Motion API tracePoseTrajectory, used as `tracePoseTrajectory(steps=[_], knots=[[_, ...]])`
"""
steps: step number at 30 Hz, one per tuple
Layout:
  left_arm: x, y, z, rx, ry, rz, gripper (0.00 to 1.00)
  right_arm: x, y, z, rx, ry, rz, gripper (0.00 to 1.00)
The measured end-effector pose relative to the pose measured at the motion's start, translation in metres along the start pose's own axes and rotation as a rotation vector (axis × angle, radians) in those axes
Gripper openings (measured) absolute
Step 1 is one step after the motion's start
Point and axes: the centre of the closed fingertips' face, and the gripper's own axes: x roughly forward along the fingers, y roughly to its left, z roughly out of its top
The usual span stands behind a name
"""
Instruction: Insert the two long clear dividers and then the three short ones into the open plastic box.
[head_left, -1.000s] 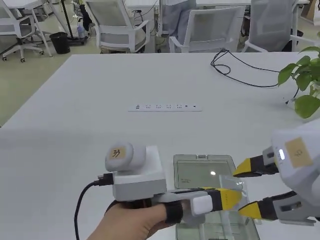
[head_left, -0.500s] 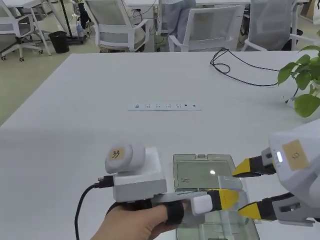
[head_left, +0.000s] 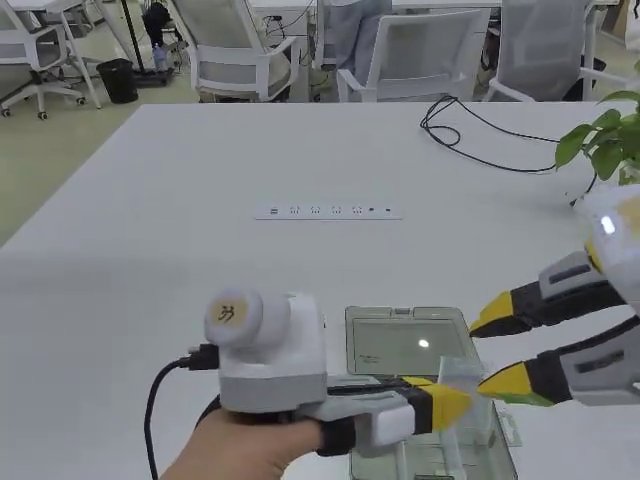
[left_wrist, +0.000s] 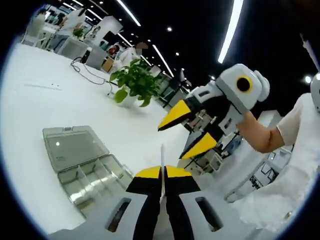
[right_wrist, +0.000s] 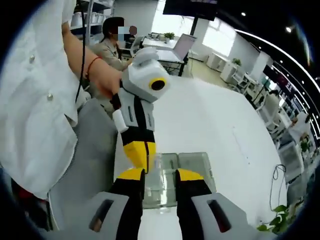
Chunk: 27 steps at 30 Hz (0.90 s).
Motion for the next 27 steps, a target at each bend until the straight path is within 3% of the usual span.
tracePoseTrajectory(steps=[4,6,9,14,27], knots=[[-0.002,-0.008,-0.003,0.153,0.028,-0.03,0.0,-0.007,0.011,0.004,0.05,-0.045,0.122,0.16],[-0.003,-0.012,-0.003,0.229,0.033,-0.048,0.0,-0.007,0.015,0.005,0.068,-0.053,0.16,0.16],[-0.003,-0.02,-0.003,0.296,0.04,-0.084,0.0,-0.004,0.02,0.004,0.065,-0.046,0.211,0.14],[-0.004,-0.027,-0.002,0.324,0.034,-0.111,0.0,-0.001,0.035,0.008,0.068,-0.053,0.301,0.11],[-0.005,-0.035,-0.006,0.357,0.04,-0.145,0.0,0.002,0.044,0.002,0.062,-0.035,0.37,0.03]])
